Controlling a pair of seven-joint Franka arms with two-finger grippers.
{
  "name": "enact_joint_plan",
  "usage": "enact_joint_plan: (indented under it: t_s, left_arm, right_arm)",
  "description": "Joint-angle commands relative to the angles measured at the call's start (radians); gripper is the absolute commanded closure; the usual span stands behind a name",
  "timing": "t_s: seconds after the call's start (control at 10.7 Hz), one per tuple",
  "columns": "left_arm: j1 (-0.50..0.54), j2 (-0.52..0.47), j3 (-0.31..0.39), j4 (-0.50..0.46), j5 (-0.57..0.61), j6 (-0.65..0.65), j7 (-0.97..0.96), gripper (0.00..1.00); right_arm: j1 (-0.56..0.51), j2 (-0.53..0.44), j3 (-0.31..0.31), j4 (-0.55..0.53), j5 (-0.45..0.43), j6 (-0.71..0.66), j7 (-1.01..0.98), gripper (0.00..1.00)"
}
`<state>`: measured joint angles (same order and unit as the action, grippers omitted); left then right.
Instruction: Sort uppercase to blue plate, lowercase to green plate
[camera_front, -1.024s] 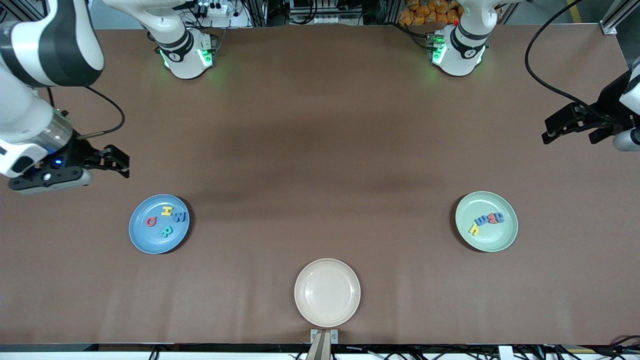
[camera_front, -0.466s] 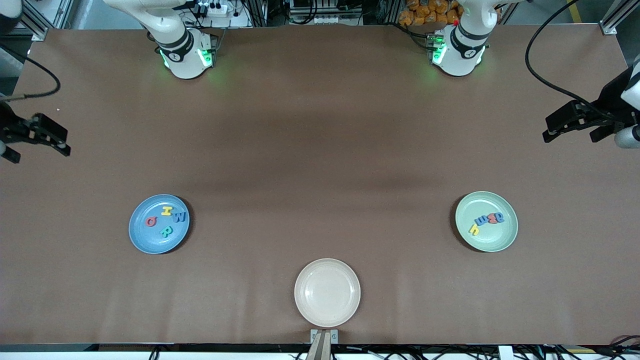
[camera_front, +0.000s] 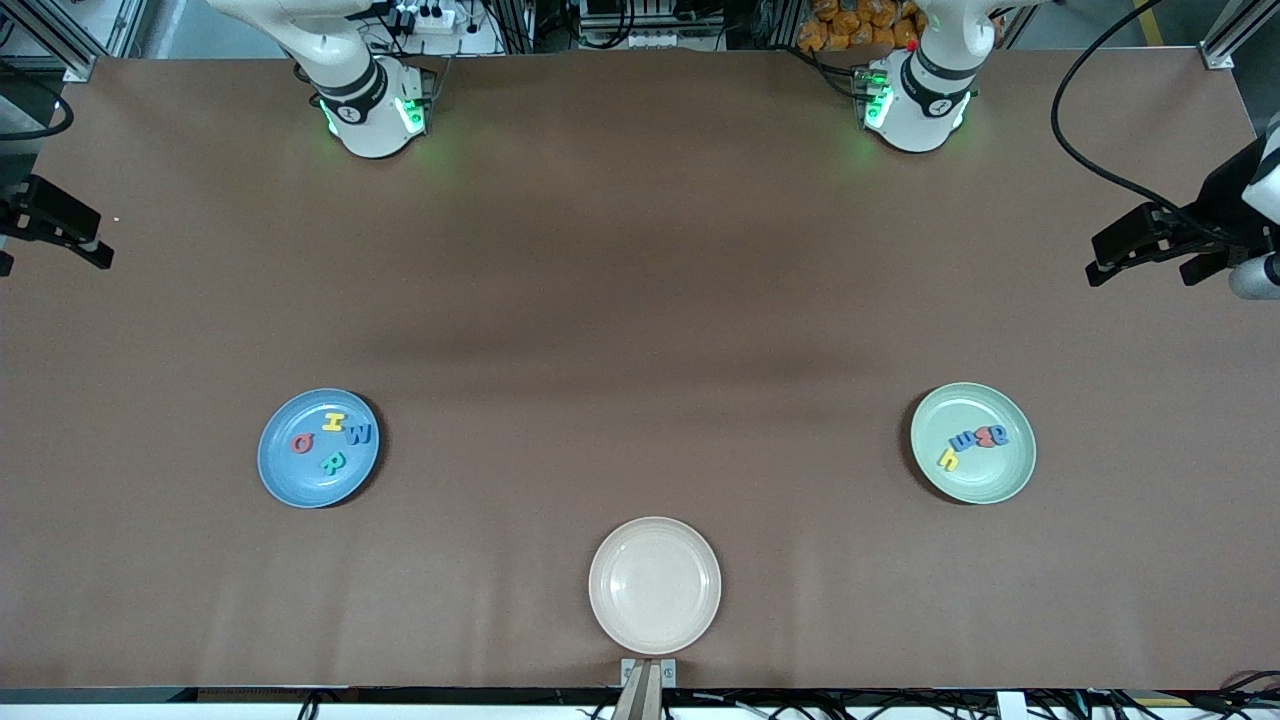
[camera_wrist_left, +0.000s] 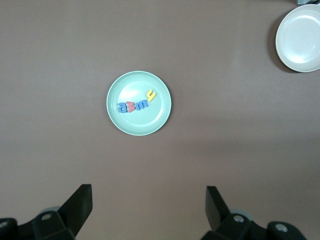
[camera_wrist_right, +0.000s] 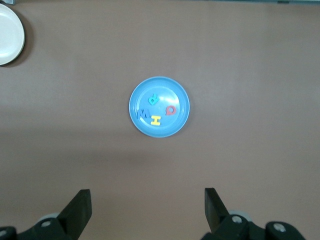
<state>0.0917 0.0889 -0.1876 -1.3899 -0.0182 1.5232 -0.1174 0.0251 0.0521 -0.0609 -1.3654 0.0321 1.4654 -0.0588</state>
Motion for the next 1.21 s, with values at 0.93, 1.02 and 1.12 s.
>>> enact_joint_plan:
  t_s: [0.93,1.02,1.12]
  left_arm:
    - [0.005,-0.02,0.008,0.003,0.02,-0.017,0.002,0.0]
    - [0.005,-0.018,0.008,0.003,0.02,-0.017,0.001,0.0]
    - [0.005,-0.018,0.008,0.003,0.02,-0.017,0.001,0.0]
  right_arm:
    - [-0.019,-0.04,0.012,0.002,-0.035,-0.025,0.037,0.0]
    - [-0.019,-0.04,0.012,0.002,-0.035,-0.025,0.037,0.0]
    - [-0.019,-0.04,0.012,0.002,-0.035,-0.025,0.037,0.0]
